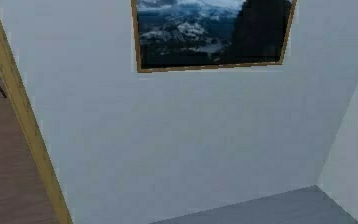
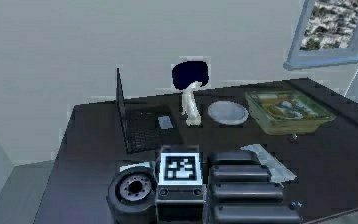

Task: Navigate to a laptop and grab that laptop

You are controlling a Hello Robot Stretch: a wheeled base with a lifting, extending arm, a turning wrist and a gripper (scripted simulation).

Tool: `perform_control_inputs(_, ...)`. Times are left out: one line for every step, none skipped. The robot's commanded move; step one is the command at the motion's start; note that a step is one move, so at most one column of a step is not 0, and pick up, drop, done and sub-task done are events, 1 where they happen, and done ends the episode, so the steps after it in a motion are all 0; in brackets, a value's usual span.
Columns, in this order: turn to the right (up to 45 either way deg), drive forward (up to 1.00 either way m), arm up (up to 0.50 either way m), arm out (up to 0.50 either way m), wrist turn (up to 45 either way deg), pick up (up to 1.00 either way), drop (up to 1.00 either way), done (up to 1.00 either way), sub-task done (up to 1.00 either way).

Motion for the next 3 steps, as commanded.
perform_control_inputs(0.0,0.00,0.00,0.48,0.0,0.00,0.00,0.00,0.00)
perform_control_inputs(0.0,0.00,0.00,0.00,45.0,0.00,0.00,0.00,0.00)
perform_control_inputs(0.0,0.00,-0.30,0.00,0.0,0.00,0.00,0.00,0.00)
